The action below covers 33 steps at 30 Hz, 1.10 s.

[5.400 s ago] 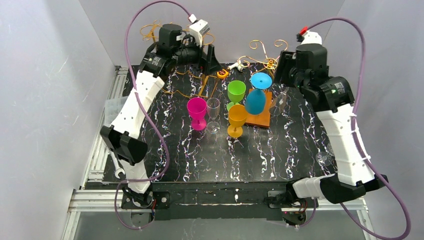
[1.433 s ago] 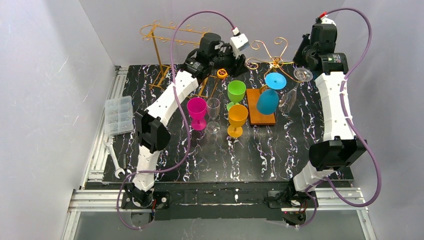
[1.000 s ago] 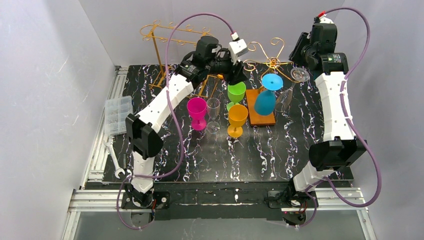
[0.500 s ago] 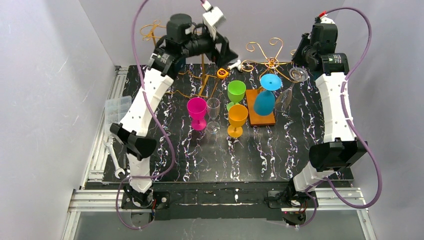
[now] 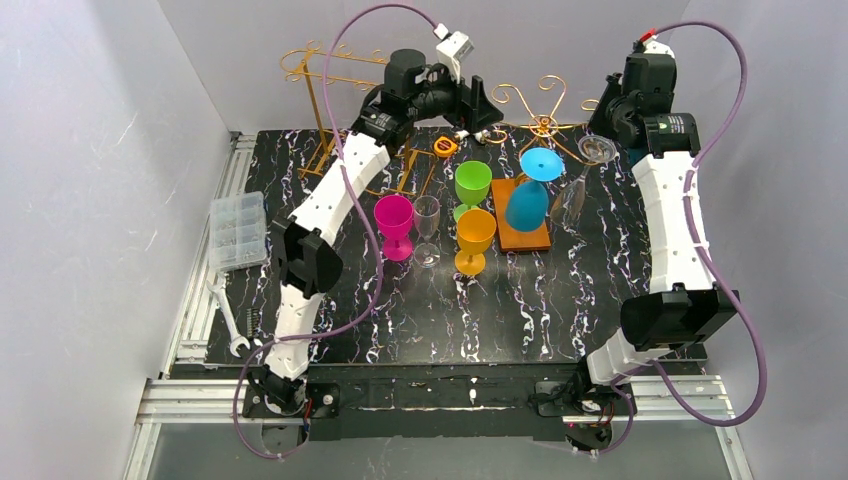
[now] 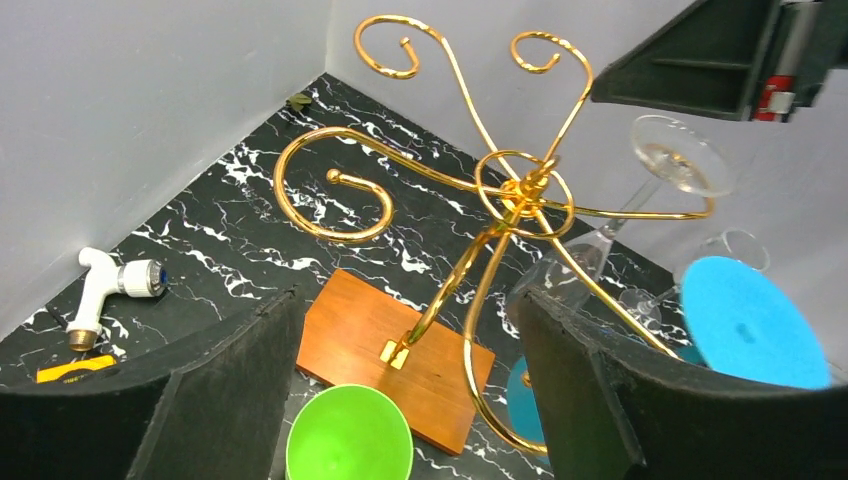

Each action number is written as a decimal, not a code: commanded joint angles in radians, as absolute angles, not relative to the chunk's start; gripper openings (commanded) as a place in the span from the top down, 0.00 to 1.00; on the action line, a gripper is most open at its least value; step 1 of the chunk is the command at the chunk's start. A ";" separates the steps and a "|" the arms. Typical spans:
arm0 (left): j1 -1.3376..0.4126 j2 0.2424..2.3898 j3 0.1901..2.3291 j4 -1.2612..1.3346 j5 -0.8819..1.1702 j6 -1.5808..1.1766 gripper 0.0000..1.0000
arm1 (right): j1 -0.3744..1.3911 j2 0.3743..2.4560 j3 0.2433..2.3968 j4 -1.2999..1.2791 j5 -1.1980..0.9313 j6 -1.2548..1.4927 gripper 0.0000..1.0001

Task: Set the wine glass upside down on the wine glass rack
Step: Adjust the wine rack at the center of the board.

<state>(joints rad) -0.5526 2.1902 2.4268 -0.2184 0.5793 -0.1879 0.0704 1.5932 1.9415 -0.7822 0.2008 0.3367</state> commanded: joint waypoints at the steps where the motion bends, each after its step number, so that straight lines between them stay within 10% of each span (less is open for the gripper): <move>1: -0.557 2.196 2.452 -0.105 0.563 -0.206 0.26 | 0.066 1.540 1.921 -0.731 0.209 0.337 0.78; 12: -0.567 2.093 2.216 -0.018 0.644 -0.274 0.47 | 0.055 1.582 1.939 -0.716 0.197 0.326 0.81; 33: -0.622 1.959 2.078 -0.059 0.736 -0.350 0.49 | 0.043 1.683 2.036 -0.679 0.155 0.307 0.82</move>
<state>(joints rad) -0.5873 2.0621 2.1105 -0.0265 0.6739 -0.3389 0.0441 1.6650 1.9881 -0.7490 0.1776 0.3210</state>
